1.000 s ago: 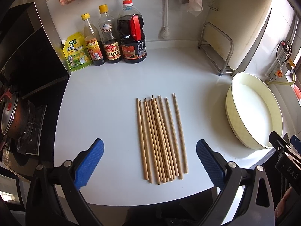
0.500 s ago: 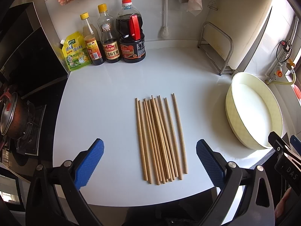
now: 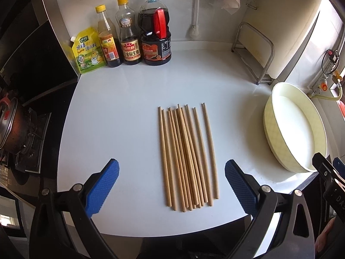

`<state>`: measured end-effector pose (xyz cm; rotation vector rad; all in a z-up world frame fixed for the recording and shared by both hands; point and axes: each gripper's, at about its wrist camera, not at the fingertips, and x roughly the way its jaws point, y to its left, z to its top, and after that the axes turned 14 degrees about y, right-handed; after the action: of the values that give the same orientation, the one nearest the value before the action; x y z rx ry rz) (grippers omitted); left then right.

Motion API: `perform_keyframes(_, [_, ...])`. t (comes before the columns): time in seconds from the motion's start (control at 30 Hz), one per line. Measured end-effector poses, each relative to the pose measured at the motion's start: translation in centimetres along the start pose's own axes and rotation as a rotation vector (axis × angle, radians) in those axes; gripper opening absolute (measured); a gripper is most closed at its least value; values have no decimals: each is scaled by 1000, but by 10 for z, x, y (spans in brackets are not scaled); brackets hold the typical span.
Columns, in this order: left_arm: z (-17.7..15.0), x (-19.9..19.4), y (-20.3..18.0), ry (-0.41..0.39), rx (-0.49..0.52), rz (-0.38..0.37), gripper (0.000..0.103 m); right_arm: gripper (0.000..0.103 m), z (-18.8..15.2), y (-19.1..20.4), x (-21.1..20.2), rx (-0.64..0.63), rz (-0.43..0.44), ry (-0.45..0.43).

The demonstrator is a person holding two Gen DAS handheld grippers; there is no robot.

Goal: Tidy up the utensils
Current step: 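Lower the left tool onto one wooden chopstick and close it while the right tool grasps another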

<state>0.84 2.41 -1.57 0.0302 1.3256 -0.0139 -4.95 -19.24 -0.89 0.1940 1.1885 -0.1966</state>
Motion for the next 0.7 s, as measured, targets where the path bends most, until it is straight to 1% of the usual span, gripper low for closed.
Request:
perform_keyframes(0.13, [-3,16,17,18,-40,26,97,94,-2,19,12,-84,55,15])
perform_keyframes(0.23, [-2,31,29,33,-57,29,97,94,-5,37,26,-152,85,32])
perform_keyframes(0.3, [-1,44,36,46,-64,42,97,94,-6,51,38,-196,102,36])
perform_keyframes(0.4, [1,66,49,72,-82,45,97,94,-4,68,63,-254,120,73])
perform_keyframes(0.47, [3,79,57,83,-97,30,97,94,-2,76,82,-269,135,105])
perform_keyframes(0.57, [3,93,63,73,-107,30,97,94,2,85,108,-259,144,126])
perform_keyframes(0.7, [8,109,62,61,-81,28,97,94,7,94,138,-263,116,148])
